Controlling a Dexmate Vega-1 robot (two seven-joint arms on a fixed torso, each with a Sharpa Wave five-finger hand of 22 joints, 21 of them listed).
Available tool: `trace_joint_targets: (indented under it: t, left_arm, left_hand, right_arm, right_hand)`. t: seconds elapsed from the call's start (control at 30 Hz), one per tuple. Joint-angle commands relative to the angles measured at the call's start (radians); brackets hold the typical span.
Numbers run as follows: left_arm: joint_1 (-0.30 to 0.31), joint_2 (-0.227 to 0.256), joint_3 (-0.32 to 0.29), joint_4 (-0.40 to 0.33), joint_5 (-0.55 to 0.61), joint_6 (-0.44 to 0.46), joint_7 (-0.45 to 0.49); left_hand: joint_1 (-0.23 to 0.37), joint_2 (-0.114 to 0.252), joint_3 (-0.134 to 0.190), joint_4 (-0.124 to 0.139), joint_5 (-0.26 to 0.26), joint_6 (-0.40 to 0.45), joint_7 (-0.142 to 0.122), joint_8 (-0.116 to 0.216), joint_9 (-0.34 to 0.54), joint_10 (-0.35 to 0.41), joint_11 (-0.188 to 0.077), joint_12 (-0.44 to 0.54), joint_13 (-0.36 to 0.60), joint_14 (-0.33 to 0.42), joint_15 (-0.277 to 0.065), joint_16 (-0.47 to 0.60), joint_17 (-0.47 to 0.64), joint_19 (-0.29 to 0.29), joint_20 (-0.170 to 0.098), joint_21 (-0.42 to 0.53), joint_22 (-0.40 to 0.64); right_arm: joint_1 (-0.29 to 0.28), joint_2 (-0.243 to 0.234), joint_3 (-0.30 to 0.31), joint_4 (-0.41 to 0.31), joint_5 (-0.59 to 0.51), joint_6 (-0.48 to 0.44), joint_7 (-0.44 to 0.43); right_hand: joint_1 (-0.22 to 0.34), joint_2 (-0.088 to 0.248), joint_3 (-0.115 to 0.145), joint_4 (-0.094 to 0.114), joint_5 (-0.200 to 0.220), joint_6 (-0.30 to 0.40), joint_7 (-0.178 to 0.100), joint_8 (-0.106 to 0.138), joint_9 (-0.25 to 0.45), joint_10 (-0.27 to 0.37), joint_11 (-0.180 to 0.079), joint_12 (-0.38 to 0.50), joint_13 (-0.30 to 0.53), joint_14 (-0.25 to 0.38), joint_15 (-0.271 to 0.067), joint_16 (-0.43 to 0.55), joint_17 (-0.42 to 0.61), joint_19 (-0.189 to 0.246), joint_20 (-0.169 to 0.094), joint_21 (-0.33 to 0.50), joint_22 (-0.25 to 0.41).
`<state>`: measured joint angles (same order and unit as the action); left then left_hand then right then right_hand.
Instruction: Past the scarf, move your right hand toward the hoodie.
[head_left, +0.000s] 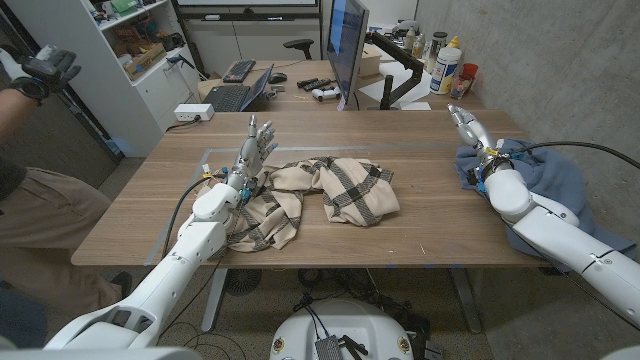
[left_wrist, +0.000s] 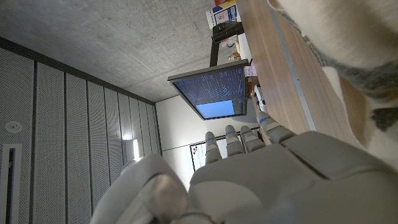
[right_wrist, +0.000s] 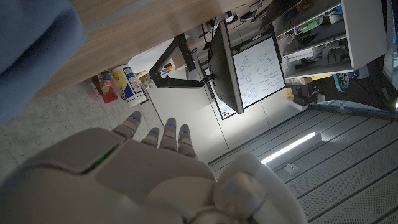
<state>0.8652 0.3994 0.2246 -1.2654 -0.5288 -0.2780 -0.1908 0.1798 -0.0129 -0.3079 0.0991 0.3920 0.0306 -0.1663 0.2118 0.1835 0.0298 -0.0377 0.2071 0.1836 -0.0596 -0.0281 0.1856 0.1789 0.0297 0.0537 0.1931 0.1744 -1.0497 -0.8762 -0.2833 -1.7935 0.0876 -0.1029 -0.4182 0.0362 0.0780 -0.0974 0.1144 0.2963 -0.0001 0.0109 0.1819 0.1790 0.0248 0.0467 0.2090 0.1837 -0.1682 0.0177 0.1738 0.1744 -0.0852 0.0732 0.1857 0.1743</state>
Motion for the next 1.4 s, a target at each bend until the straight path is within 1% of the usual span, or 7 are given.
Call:
trace_joint_targets:
  t: [0.03,0.23,0.4,0.7,0.77,1.03,1.4]
  left_arm:
    - [0.004,0.015,0.006,-0.028,0.011,-0.005,-0.004]
    - [0.008,0.023,0.013,-0.049,0.017,-0.011,0.002]
    - [0.01,0.028,0.02,-0.058,0.017,-0.011,0.004]
    - [0.018,0.038,0.025,-0.077,0.017,-0.011,0.016]
    - [0.018,0.04,0.026,-0.078,0.017,-0.014,0.017]
    - [0.029,0.05,0.032,-0.092,0.012,-0.005,0.022]
    - [0.015,0.045,0.039,-0.073,0.01,-0.01,0.01]
  left_hand:
    - [0.008,0.0,-0.008,0.0,0.005,0.007,-0.004,-0.001,0.003,0.005,-0.001,0.003,0.005,-0.008,-0.005,0.003,0.002,0.005,0.003,0.003,0.003]
    - [0.01,0.001,-0.007,0.0,0.005,0.008,-0.003,-0.001,0.003,0.004,-0.005,0.002,0.005,-0.011,-0.006,0.002,0.002,0.004,0.003,0.002,0.003]
    - [0.011,0.002,-0.007,-0.001,0.005,0.009,-0.003,-0.002,0.003,0.004,-0.007,0.002,0.005,-0.012,-0.007,0.002,0.002,0.004,0.003,0.002,0.003]
    - [0.012,0.002,-0.006,-0.001,0.005,0.01,-0.003,-0.003,0.003,0.005,-0.002,0.001,0.005,-0.013,-0.004,0.002,0.002,0.004,0.003,0.002,0.003]
    - [0.012,0.002,-0.006,-0.001,0.005,0.01,-0.003,-0.003,0.003,0.005,-0.002,0.001,0.005,-0.012,-0.004,0.002,0.002,0.004,0.003,0.002,0.003]
    - [0.012,0.004,-0.006,-0.001,0.005,0.011,-0.003,-0.004,0.003,0.004,-0.004,0.001,0.005,-0.012,-0.004,0.002,0.002,0.004,0.003,0.002,0.003]
    - [0.013,0.005,-0.006,-0.001,0.005,0.012,-0.003,-0.005,0.003,0.004,-0.001,0.0,0.005,-0.013,-0.004,0.002,0.002,0.004,0.003,0.002,0.003]
  right_arm:
    - [-0.029,-0.034,0.021,-0.042,-0.032,-0.062,-0.016]
    - [-0.039,-0.051,0.025,-0.059,-0.055,-0.098,-0.023]
    - [-0.052,-0.055,0.04,-0.054,-0.051,-0.085,-0.026]
    - [-0.07,-0.071,0.053,-0.065,-0.069,-0.105,-0.033]
    - [-0.079,-0.067,0.066,-0.054,-0.051,-0.08,-0.029]
    - [-0.102,-0.083,0.077,-0.075,-0.074,-0.121,-0.044]
    - [-0.127,-0.098,0.095,-0.105,-0.093,-0.174,-0.052]
  right_hand:
    - [0.003,0.007,-0.001,-0.001,-0.004,-0.005,0.0,0.007,0.004,-0.006,0.007,0.004,0.004,-0.017,-0.002,0.0,0.003,-0.01,0.0,0.003,0.005]
    - [0.003,0.009,-0.001,-0.001,-0.006,0.004,-0.005,0.01,0.004,-0.011,0.003,0.004,0.004,-0.036,-0.008,-0.003,0.004,-0.021,-0.005,0.001,0.005]
    - [0.003,0.009,-0.001,-0.001,-0.006,0.006,-0.005,0.011,0.004,-0.01,0.002,0.004,0.004,-0.038,-0.008,-0.003,0.004,-0.021,-0.005,0.002,0.005]
    - [0.003,0.009,-0.001,-0.001,-0.007,0.007,-0.004,0.011,0.004,-0.01,0.0,0.004,0.004,-0.039,-0.009,-0.002,0.004,-0.023,-0.006,0.002,0.005]
    - [0.003,0.009,-0.001,-0.001,-0.007,0.007,-0.004,0.011,0.004,-0.01,-0.001,0.004,0.004,-0.039,-0.009,-0.001,0.004,-0.023,-0.007,0.002,0.005]
    - [0.003,0.009,-0.001,-0.001,-0.007,0.007,-0.004,0.01,0.004,-0.01,-0.001,0.005,0.004,-0.041,-0.01,0.0,0.004,-0.025,-0.007,0.002,0.005]
    - [0.002,0.009,-0.001,-0.001,-0.008,0.008,-0.004,0.01,0.004,-0.01,-0.002,0.005,0.004,-0.042,-0.01,0.001,0.004,-0.026,-0.007,0.003,0.005]
